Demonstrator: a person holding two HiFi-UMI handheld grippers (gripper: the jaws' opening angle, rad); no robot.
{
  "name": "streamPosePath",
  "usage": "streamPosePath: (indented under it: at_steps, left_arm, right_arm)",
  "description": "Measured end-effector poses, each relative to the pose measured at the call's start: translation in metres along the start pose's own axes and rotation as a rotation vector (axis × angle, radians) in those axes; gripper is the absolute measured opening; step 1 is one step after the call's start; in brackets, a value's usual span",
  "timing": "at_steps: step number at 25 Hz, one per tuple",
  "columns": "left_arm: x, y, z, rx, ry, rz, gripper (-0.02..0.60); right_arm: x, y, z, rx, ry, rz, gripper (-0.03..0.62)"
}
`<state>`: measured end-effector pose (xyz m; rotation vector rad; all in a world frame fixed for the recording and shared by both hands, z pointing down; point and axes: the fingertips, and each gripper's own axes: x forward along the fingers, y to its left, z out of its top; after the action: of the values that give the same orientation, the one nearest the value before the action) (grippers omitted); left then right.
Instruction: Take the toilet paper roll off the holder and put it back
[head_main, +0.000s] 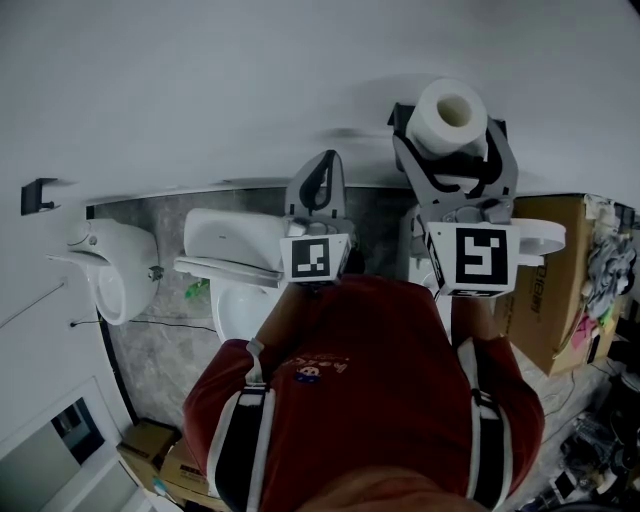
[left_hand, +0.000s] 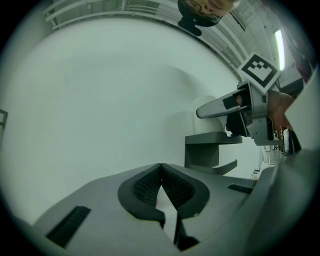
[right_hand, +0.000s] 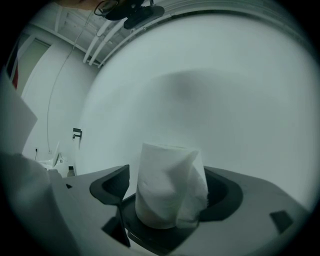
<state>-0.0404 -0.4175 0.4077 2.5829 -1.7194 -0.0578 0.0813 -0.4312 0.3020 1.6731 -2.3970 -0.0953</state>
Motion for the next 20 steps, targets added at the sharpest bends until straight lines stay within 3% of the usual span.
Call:
streamPosePath:
  at_steps: [3,13,20]
  left_arm:
    - [-0.001,0.000,0.000,-0.002,0.000,-0.004,0.015]
    - [-0.008,0.003,0.008,0.005,-0.009,0.004,0.015]
    - [-0.016,-0.004,0.023,-0.032,-0.032,0.001,0.014]
  right_arm:
    - [0.001,0.001,-0.001,0.002,0.007,-0.005,0.452]
    - [-0.018,-0.018,0.012,0.046,-0.088,-0.079,0.476]
    - [-0.053,-0.026,0.033,0.139,-0.251,-0.067,0.476]
